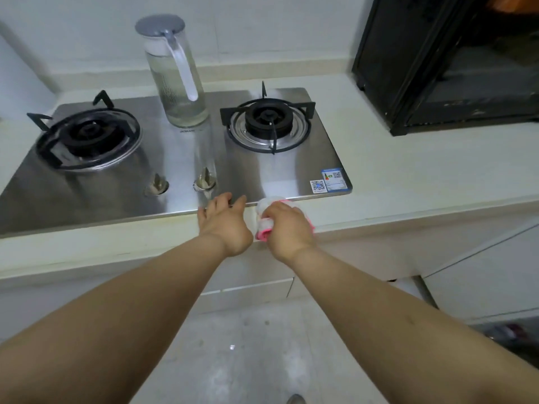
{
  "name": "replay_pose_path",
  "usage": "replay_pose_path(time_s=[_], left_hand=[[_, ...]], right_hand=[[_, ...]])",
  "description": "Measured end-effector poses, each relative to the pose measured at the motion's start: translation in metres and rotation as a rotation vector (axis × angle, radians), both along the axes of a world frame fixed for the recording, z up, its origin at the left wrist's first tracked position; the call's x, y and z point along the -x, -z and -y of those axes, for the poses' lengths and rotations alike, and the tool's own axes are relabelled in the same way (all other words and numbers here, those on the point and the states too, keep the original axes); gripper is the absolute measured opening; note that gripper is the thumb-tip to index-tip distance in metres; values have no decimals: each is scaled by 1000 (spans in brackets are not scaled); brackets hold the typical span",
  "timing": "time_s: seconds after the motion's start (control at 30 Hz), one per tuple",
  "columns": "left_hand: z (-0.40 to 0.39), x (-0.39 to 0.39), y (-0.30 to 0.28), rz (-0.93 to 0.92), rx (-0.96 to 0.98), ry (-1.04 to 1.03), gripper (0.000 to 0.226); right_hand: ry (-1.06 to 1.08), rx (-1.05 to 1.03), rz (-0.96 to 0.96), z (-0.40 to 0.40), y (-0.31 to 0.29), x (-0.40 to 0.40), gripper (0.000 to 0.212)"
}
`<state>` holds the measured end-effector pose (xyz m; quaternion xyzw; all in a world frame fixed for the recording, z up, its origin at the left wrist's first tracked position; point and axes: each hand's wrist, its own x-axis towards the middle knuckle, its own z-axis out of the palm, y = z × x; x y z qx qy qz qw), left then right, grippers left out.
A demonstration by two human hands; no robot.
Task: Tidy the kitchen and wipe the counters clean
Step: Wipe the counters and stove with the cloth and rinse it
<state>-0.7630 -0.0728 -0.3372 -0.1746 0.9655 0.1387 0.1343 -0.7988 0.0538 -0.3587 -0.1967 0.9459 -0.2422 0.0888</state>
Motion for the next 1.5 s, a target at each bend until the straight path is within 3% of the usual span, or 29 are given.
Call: replay_pose_path(time_s=[0.17, 0.27, 0.37, 0.53, 0.7, 0.8, 0.93, 1.07, 1.1, 1.17, 1.27, 1.37, 1.43, 1.5], left_hand=[[-5, 4, 4, -36, 25, -12, 84], [-3, 4, 5, -49, 24, 2, 83], [-5, 5, 6, -48, 51, 7, 82], [-7, 7, 7, -12, 143, 38, 81], [-7, 6, 6, -2, 175, 60, 83], [-7, 5, 6, -1, 167, 60, 84], [-7, 6, 6, -28, 142, 43, 83], [-9, 6, 7, -40, 134, 66, 85], [-10, 7, 7, -53, 129, 84, 85], [-18, 13, 7, -77, 90, 124, 86], [-42, 27, 6, -64, 2, 183, 86], [-55, 36, 7, -76, -27, 134, 84], [-54, 37, 8, -88, -6, 118, 83], [-55, 36, 9, -91, 33, 121, 84]], right_hand=[[428, -4, -23, -108, 0, 50, 19], [546, -90, -5, -141, -7, 74, 23], [482, -42, 2, -96, -2, 53, 27], [87, 10, -28, -44, -8, 13, 30], [421, -5, -46, -115, 0, 57, 25], [433, -158, -43, -125, 0, 68, 28], [67, -114, -7, -46, 1, 30, 43], [-247, 6, 90, -15, -4, 16, 27], [-216, 49, 127, -28, -2, 23, 18], [55, 101, 85, -72, -1, 40, 6], [442, 19, -10, -151, 0, 78, 14], [371, -142, 26, -170, -5, 115, 21], [325, -23, 103, -150, -7, 125, 31], [329, 113, 148, -133, -8, 110, 22]])
